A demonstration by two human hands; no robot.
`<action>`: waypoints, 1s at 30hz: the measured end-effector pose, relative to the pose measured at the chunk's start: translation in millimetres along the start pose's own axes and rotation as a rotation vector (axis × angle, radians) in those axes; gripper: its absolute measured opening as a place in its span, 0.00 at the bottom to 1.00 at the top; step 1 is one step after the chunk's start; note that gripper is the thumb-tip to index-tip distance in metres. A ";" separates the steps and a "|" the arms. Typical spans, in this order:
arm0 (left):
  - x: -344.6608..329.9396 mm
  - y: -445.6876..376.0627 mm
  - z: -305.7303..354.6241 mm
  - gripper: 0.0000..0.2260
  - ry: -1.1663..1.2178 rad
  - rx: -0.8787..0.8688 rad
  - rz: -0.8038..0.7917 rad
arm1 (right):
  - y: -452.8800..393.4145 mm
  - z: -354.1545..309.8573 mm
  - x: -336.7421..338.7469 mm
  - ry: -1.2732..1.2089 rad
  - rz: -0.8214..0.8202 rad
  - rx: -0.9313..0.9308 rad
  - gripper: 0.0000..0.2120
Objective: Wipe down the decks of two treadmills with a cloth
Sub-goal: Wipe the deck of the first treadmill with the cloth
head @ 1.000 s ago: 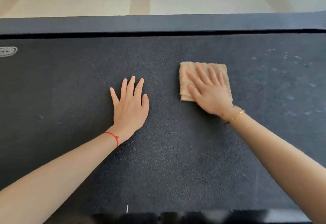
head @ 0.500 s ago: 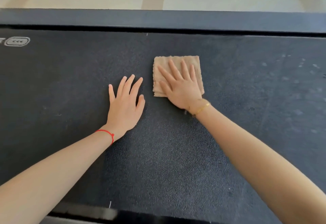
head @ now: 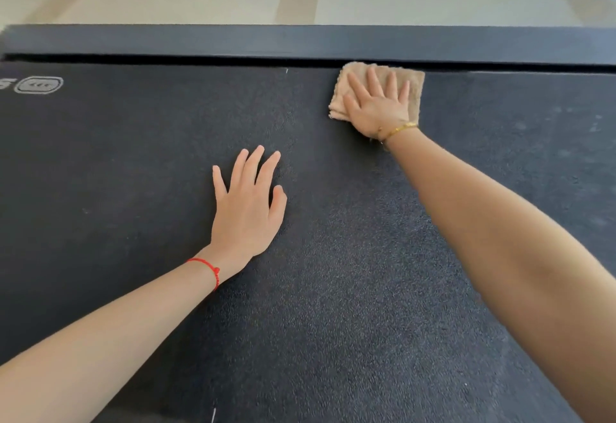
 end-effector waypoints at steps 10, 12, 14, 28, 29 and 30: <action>0.9 0.7 -4.2 0.25 0.014 -0.017 0.011 | 13.0 -66.2 -21.1 0.087 -0.001 0.245 0.26; 1.0 0.3 -3.6 0.24 0.017 -0.015 0.007 | 7.9 -14.7 -8.9 0.059 0.012 0.092 0.26; 0.6 -0.3 -3.0 0.24 0.021 -0.016 0.006 | 13.0 25.7 -2.5 0.014 0.011 -0.026 0.27; 0.8 1.9 -2.0 0.24 0.054 -0.024 0.038 | 190.8 -25.1 -58.9 0.060 0.027 0.303 0.27; 1.2 1.9 -2.0 0.24 0.053 -0.024 0.037 | 184.3 -17.6 -55.9 0.061 0.030 0.267 0.27; 1.3 2.0 -2.0 0.24 0.053 -0.024 0.036 | 174.6 -11.6 -52.1 0.059 0.031 0.216 0.26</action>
Point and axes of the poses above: each hand's wrist, its own y-axis away from the middle knuckle, its own x-axis out of the back of the hand, z = x × y, the point moved 8 cm from there along -y, towards the middle knuckle, and after that the axes turned 8 degrees about -z, right-handed, at the moved point
